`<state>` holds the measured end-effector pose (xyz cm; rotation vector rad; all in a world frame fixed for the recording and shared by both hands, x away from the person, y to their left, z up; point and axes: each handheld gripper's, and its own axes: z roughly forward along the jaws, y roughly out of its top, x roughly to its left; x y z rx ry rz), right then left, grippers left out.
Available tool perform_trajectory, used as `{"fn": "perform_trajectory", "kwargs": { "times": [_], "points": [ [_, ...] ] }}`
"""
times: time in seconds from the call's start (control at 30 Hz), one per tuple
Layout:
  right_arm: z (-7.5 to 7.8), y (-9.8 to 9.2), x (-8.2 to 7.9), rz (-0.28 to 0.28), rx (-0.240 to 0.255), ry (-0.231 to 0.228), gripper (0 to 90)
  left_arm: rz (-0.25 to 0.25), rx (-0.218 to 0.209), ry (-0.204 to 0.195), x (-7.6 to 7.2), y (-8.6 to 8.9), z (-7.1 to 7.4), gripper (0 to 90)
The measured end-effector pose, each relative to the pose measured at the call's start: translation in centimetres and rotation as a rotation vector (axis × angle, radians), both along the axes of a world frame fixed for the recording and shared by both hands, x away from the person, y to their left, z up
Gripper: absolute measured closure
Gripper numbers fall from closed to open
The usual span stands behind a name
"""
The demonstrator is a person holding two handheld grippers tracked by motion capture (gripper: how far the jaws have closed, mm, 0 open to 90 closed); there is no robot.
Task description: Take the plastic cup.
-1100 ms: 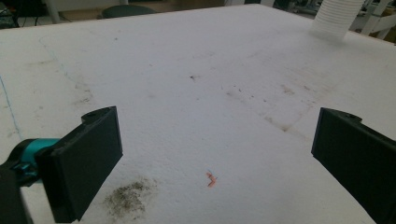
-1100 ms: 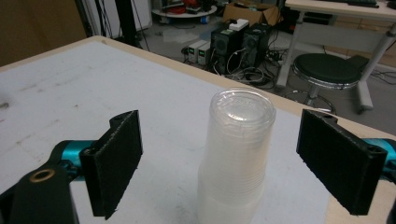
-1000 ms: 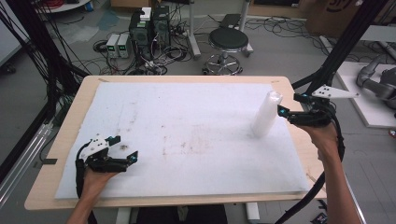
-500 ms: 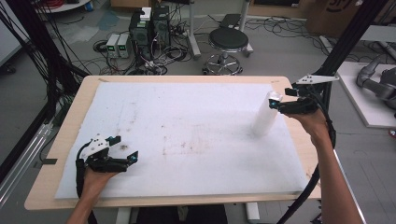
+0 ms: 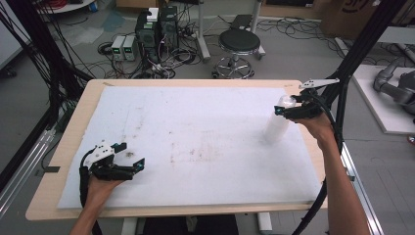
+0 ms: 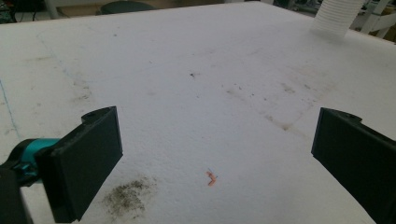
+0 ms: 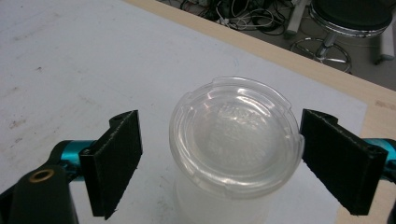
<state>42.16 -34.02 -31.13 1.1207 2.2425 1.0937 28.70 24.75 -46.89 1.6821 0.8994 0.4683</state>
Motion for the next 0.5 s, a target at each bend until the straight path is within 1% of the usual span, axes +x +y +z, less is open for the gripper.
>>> {"fn": "perform_trajectory", "kwargs": {
  "times": [0.03, 0.1, 0.17, 0.33, 0.47, 0.5],
  "points": [
    [-0.06, 0.01, 0.13, 0.007, -0.004, -0.007, 14.2, 0.000, 0.000, 0.000, 0.00, 0.00, 0.00, 1.7],
    [-0.20, 0.12, 0.34, 0.006, -0.008, -0.002, 14.5, 0.001, -0.001, 0.000, 0.00, -0.05, 0.00, 1.7],
    [-0.36, 0.21, 0.51, 0.002, -0.012, 0.013, 14.8, 0.002, 0.000, 0.000, 0.00, -0.06, 0.00, 1.7],
    [-0.64, 0.32, 0.84, 0.014, -0.023, 0.022, 16.4, 0.002, -0.001, 0.002, 0.01, -0.06, 0.00, 1.7],
    [-0.75, 0.30, 0.96, 0.008, -0.028, 0.031, 18.5, 0.000, -0.001, 0.004, 0.01, -0.09, 0.00, 1.7],
    [-0.74, 0.28, 0.96, 0.009, -0.032, 0.032, 20.2, 0.000, 0.001, 0.004, 0.01, -0.09, 0.00, 1.7]
  ]
}}
